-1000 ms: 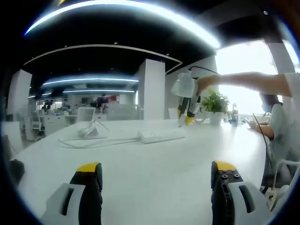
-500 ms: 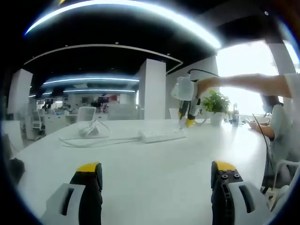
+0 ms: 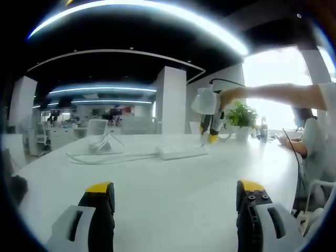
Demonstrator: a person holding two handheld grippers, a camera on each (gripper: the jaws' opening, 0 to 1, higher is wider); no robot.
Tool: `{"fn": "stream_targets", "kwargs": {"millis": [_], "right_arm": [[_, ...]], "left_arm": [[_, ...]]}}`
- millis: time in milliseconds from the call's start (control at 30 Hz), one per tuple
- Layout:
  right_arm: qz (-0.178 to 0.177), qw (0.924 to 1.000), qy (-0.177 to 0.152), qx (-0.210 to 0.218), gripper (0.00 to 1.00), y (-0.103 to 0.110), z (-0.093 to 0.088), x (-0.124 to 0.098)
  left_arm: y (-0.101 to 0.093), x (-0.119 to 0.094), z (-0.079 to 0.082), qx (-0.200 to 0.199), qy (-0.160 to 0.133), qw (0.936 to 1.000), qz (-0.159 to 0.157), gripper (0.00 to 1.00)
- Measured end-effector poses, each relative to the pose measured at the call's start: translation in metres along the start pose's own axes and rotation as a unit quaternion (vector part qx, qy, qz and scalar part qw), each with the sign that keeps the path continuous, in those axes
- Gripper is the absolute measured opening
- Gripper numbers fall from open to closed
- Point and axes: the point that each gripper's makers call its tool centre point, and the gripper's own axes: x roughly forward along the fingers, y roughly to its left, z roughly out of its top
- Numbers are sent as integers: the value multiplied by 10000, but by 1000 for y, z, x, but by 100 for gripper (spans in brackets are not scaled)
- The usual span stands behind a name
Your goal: Straighten the power strip on the desk, plug the charger into it
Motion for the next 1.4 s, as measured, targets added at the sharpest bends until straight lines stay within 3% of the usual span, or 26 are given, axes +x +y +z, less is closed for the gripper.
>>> {"fn": "stream_targets", "kwargs": {"millis": [600, 900, 1267, 1333, 1367, 1400], "right_arm": [[-121, 9994, 292, 121, 25, -6, -1, 6], [5, 9998, 101, 162, 25, -5, 0, 5], [283, 9989, 123, 355, 25, -4, 1, 6], [369, 9989, -62, 293, 25, -2, 6, 12], [163, 9965, 337, 743, 25, -5, -6, 12], [326, 9990, 217, 232, 25, -3, -1, 13]], "left_arm": [[-1, -1, 2, 3, -15, 10000, -25, 99], [1, -2, 0, -10, -11, 10000, 21, 99], [-5, 1, -5, -13, 32, 10000, -16, 99], [-6, 3, -6, -15, 41, 10000, -20, 99], [-6, 3, -6, -15, 45, 10000, -24, 99], [-6, 3, -7, -12, 50, 10000, -28, 99]]}}
